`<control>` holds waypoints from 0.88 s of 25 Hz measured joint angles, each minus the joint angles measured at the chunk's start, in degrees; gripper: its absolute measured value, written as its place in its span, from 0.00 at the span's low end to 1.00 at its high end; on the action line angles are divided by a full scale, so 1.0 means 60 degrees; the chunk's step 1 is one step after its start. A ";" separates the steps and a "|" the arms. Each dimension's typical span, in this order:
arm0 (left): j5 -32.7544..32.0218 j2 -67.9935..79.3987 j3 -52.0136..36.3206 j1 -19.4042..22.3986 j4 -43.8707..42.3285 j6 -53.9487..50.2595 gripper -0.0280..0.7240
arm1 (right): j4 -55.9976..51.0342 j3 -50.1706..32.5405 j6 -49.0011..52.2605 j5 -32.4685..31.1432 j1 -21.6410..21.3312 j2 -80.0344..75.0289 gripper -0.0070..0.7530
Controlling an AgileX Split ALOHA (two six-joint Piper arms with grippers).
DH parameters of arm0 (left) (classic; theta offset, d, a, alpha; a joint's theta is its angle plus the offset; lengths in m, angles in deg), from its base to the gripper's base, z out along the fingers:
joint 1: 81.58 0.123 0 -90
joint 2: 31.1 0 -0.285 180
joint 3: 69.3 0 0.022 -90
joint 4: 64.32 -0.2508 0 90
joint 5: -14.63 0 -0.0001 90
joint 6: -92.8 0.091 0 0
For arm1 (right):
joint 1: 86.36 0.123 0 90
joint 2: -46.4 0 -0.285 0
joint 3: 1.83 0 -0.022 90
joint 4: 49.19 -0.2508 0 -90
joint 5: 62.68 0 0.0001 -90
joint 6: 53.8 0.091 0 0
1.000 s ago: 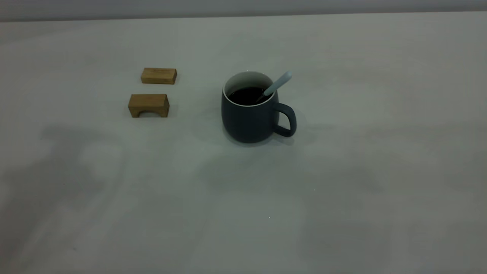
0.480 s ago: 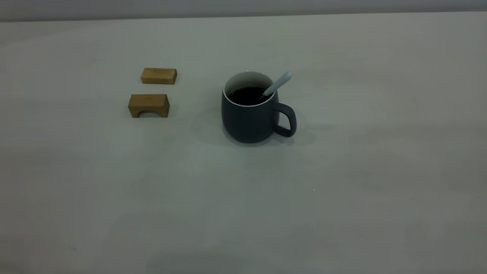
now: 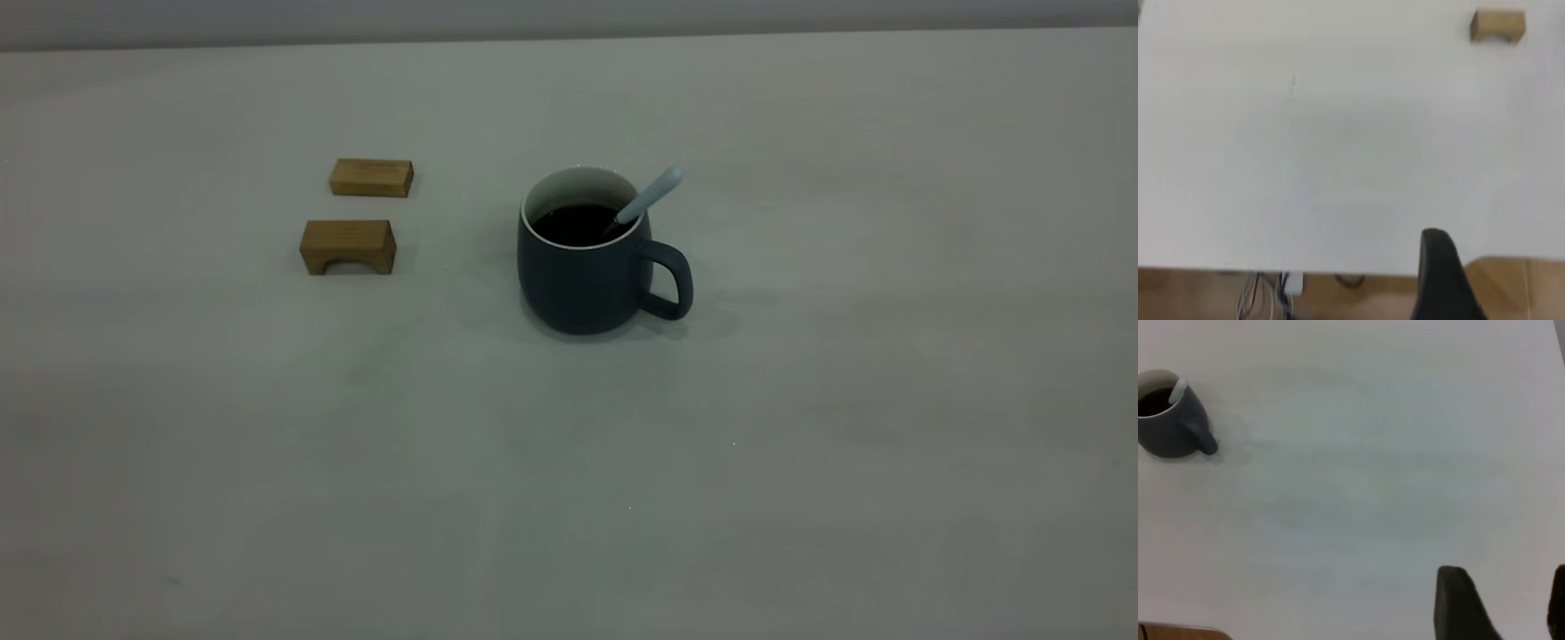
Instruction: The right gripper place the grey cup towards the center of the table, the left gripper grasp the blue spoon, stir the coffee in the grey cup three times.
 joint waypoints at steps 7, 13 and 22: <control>-0.0328 -0.1471 -0.0142 0.0000 0.0000 0.0005 0.71 | 0.0000 0.0000 0.0000 0.0000 0.0000 0.0000 0.48; -0.0409 -0.1534 -0.0185 -0.0068 0.0183 0.0323 0.71 | 0.0000 0.0000 0.0000 0.0000 0.0000 0.0000 0.48; -0.0409 -0.1534 -0.0185 -0.0101 0.0213 0.0323 0.71 | 0.0000 0.0000 0.0000 0.0000 0.0000 0.0000 0.48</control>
